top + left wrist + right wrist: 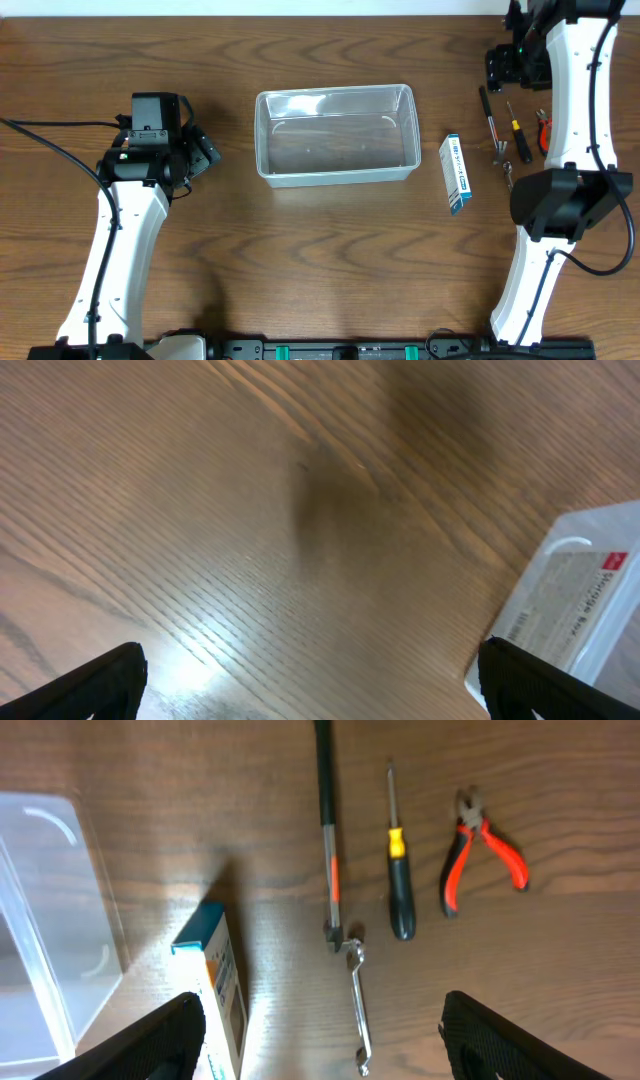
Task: Pack container
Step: 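Withdraw both grippers from the box, then lower the right gripper onto the black-handled tool and grasp it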
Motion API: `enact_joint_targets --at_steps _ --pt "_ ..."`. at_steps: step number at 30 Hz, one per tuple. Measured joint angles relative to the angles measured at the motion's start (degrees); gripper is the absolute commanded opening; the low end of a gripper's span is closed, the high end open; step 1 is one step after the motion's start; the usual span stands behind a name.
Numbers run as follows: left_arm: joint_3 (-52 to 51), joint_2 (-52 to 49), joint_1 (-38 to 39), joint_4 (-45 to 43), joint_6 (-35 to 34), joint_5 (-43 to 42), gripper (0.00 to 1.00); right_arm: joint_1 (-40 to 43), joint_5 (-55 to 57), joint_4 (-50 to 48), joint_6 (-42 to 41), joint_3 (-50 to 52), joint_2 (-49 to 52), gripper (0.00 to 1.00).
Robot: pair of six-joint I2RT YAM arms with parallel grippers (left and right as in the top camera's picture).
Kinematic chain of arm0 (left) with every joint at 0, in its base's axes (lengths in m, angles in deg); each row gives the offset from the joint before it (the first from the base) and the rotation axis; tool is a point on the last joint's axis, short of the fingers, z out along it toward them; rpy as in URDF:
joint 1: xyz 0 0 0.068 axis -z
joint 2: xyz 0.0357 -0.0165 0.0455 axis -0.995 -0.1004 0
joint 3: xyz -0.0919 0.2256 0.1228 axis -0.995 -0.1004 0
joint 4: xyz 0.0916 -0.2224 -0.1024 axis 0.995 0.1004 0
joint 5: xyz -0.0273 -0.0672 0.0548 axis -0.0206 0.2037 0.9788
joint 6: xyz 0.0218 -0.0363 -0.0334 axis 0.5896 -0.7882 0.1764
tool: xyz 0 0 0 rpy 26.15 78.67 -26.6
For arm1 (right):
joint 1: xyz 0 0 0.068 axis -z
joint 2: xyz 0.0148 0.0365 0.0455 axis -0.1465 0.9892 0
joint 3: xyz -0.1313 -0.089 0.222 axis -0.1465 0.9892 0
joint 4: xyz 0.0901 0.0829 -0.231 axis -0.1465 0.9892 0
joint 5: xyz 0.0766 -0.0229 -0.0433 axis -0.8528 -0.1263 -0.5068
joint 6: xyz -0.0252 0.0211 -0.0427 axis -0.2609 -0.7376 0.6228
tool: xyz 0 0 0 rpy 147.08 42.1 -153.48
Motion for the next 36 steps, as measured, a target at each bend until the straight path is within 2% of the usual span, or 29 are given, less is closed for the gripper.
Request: enact_joint_targets --at_steps 17,36 --pt "0.0 -0.9 0.0 0.0 0.0 1.2 0.98 0.1 -0.3 -8.3 4.0 17.7 0.0 0.77" --pt "0.0 -0.9 0.0 0.0 0.0 1.2 0.98 3.9 0.2 -14.0 4.3 26.5 0.0 0.73"
